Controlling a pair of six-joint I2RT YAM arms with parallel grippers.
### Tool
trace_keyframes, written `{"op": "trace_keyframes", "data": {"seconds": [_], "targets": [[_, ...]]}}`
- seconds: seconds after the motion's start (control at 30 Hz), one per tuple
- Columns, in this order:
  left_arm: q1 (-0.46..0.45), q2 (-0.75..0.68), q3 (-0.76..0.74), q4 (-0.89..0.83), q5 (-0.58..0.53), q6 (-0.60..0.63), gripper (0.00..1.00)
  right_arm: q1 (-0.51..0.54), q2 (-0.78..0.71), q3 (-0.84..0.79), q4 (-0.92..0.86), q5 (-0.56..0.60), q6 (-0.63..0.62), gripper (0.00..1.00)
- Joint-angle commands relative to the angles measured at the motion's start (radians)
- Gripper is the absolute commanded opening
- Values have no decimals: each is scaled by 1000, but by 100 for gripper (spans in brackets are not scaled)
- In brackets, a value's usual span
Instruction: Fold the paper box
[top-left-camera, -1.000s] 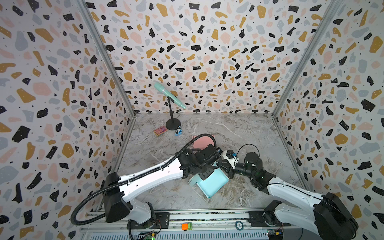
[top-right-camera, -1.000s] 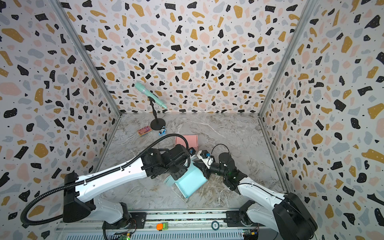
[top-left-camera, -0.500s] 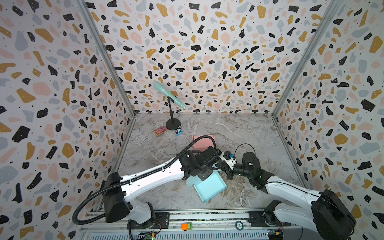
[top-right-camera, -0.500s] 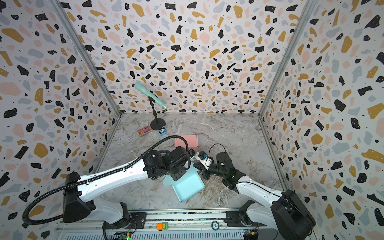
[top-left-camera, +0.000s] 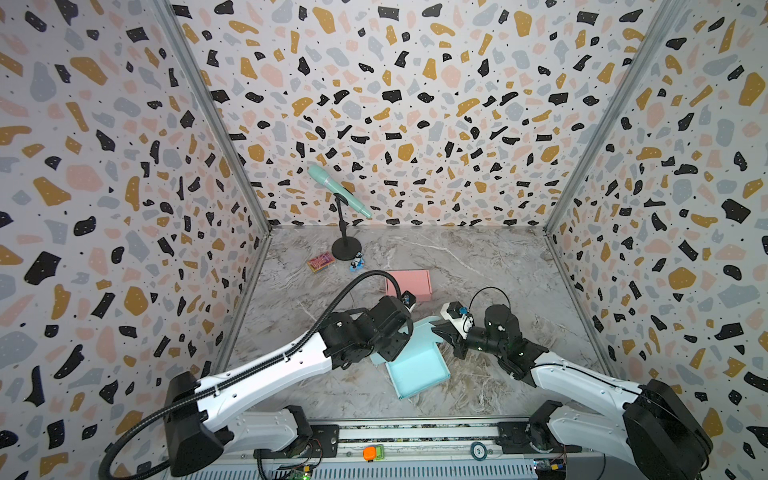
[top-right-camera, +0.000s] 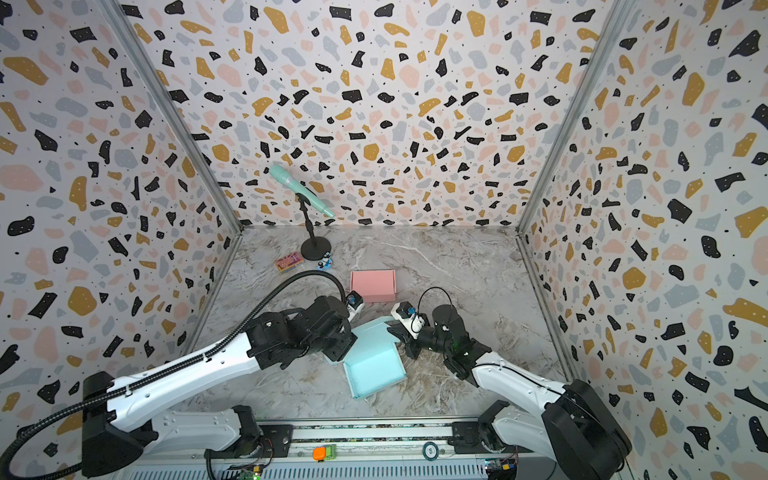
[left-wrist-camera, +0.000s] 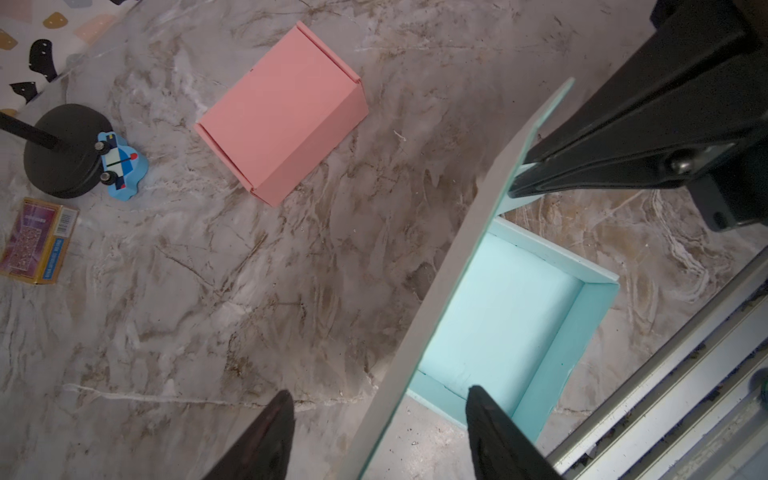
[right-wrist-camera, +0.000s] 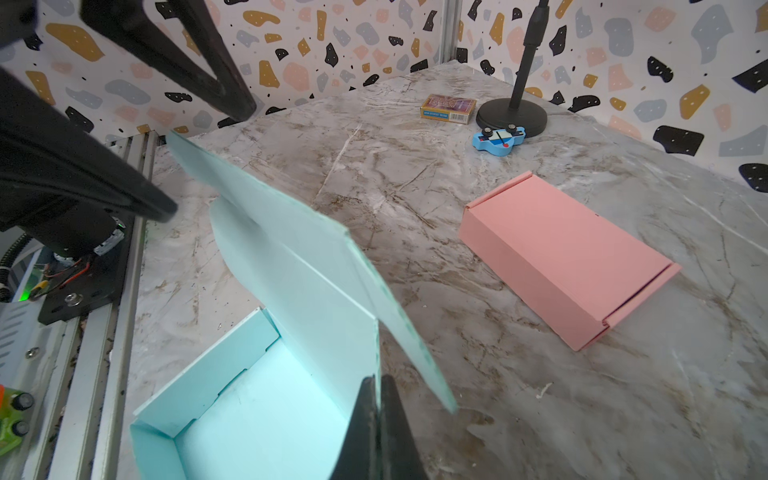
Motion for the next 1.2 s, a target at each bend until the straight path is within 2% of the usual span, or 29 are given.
{"op": "trace_keyframes", "data": {"seconds": [0.0, 0.23, 0.43, 0.5, 0.8, 1.17], "targets": [[30, -68, -67, 106, 13, -45, 71, 3, -37, 13, 9, 15, -1, 0], [58, -256, -225, 282, 18, -97, 88, 1, -47, -5, 26, 82, 23, 0], [60, -347, -345, 401, 18, -152, 91, 1, -71, -24, 36, 113, 50, 0], [60, -363, -364, 426, 16, -153, 95, 1, -88, -29, 32, 136, 61, 0], [62, -386, -443, 499, 14, -158, 98, 1, -213, -89, 17, 242, 86, 0], [63, -397, -543, 614, 36, -197, 98, 1, -191, -90, -12, 245, 112, 0]]}}
